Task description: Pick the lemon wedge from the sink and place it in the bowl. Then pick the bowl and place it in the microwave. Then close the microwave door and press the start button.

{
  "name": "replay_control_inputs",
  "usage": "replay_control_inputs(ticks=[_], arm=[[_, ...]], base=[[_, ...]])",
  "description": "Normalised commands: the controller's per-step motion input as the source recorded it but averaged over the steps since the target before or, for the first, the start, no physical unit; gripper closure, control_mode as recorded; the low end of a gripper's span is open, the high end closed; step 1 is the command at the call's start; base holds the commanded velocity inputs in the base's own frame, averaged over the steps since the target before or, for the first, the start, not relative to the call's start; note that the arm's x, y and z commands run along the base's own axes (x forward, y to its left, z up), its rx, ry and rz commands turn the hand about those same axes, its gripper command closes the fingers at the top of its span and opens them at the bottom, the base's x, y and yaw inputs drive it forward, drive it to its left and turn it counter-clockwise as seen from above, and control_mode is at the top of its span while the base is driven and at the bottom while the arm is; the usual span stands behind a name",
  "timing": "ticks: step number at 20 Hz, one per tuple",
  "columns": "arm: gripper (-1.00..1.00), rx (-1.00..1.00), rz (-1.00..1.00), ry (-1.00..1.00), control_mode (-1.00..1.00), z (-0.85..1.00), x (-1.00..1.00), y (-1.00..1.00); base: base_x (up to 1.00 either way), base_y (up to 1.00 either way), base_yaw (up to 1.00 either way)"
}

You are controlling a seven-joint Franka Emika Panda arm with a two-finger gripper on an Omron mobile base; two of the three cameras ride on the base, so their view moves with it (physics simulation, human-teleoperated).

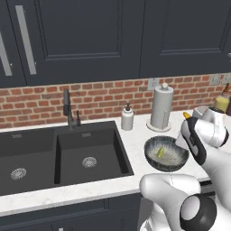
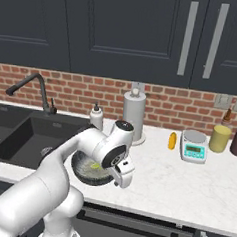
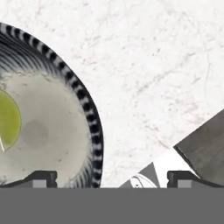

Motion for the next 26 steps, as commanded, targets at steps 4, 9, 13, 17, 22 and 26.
replay_control_inputs(ticks=[4, 9, 13, 17, 22, 26], arm=[[-1.00, 0.09, 0.02, 0.00, -1.00, -0.41, 0.02, 0.00], [-1.00, 0.10, 0.01, 0.00, -1.00, -0.09, 0.00, 0.11], [-1.00, 0.03, 0.00, 0.00, -1.00, 0.00, 0.00, 0.21], [-1.00, 0.01, 0.00, 0.00, -1.00, -0.13, 0.00, 0.27], [-1.00, 0.00, 0.00, 0.00, -1.00, -0.31, 0.04, 0.23], [-1.00, 0.00, 0.00, 0.00, -1.00, -0.29, 0.04, 0.10]], base=[[0.00, 0.00, 0.00], [0.00, 0.00, 0.00], [0.00, 0.00, 0.00], [0.00, 0.00, 0.00], [0.00, 0.00, 0.00], [0.00, 0.00, 0.00]])
